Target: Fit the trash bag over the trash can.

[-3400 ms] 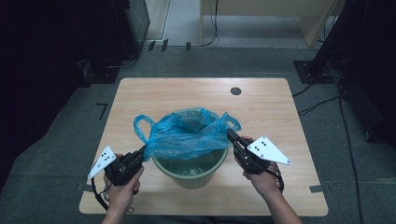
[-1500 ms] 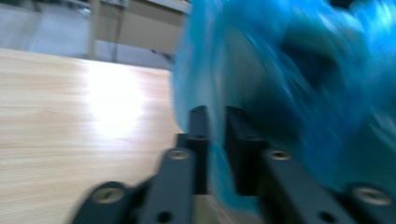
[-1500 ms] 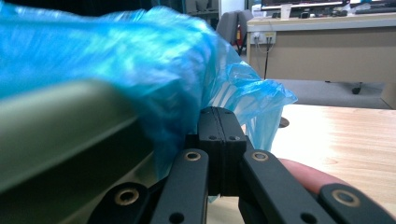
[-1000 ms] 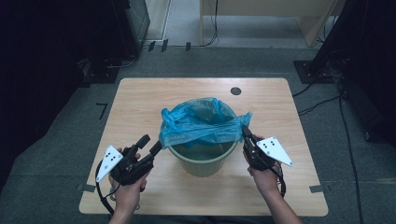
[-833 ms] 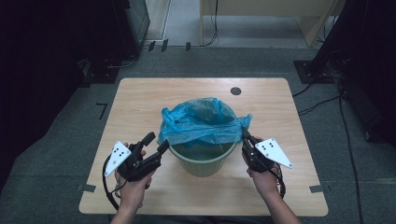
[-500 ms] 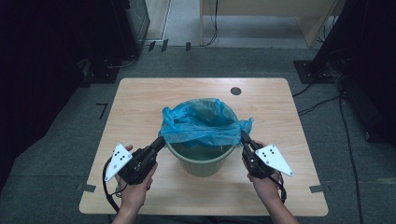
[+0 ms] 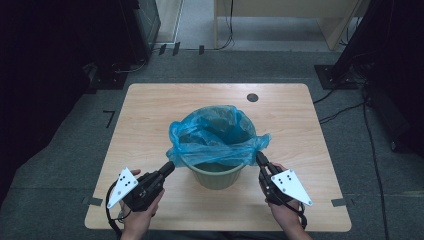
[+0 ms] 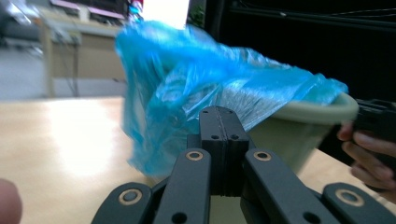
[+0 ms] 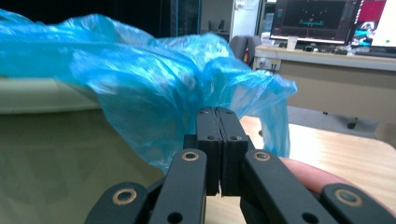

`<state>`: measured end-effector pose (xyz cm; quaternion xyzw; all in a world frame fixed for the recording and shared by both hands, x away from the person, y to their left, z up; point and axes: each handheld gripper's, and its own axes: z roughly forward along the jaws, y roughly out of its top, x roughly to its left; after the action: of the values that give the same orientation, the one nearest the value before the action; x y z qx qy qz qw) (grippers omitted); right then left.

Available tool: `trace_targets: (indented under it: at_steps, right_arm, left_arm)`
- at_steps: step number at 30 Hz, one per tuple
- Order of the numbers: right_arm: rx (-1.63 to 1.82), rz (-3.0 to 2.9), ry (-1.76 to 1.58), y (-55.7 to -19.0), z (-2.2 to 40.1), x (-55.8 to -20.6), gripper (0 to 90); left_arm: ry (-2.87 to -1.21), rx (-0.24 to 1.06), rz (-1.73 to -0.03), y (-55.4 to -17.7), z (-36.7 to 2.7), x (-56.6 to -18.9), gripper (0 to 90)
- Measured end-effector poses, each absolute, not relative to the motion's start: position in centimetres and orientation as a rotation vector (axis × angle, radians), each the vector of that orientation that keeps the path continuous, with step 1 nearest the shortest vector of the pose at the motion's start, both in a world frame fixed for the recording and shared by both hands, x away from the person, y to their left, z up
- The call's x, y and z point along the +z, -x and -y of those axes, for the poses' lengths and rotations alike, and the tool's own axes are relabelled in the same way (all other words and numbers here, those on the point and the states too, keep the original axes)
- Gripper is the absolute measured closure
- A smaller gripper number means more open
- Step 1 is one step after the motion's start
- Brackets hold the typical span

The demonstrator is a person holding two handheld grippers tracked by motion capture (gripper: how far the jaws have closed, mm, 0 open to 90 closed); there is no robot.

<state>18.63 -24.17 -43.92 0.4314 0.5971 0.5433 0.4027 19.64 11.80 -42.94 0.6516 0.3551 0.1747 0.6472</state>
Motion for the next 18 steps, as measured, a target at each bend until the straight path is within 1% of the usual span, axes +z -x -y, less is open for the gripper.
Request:
trace_targets:
  at_steps: [8, 10, 12, 14, 15, 16, 17, 18]
  right_arm:
    - [1.360, -1.571, -1.035, -18.1, 23.1, -44.9, 90.0]
    - [1.326, -1.600, -0.995, -17.9, 22.7, -45.3, 90.0]
    - [1.308, -1.619, -0.993, -18.0, 22.6, -45.7, 90.0]
    - [1.319, -1.617, -0.997, -18.0, 22.7, -45.7, 90.0]
    - [1.324, -1.610, -0.992, -17.9, 22.8, -45.6, 90.0]
    - [1.331, -1.599, -0.990, -17.9, 22.9, -45.4, 90.0]
    - [1.333, -1.593, -0.989, -17.9, 22.9, -45.3, 90.0]
    - [1.337, -1.586, -0.990, -17.9, 23.0, -45.1, 90.0]
  left_arm:
    - [-1.585, 0.352, -0.856, -20.6, -10.4, -44.9, 90.0]
    - [-1.619, 0.370, -0.883, -20.8, -10.4, -45.5, 90.0]
    - [-1.579, 0.370, -0.887, -20.6, -10.9, -45.4, 90.0]
    - [-1.535, 0.415, -0.860, -20.2, -11.4, -44.7, 90.0]
    - [-1.507, 0.457, -0.842, -19.9, -11.6, -44.1, 87.9]
    - [-1.492, 0.485, -0.836, -19.8, -11.7, -43.8, 78.9]
    - [-1.476, 0.527, -0.825, -19.6, -11.8, -43.4, 73.3]
    - [-1.468, 0.543, -0.818, -19.5, -11.7, -43.2, 62.6]
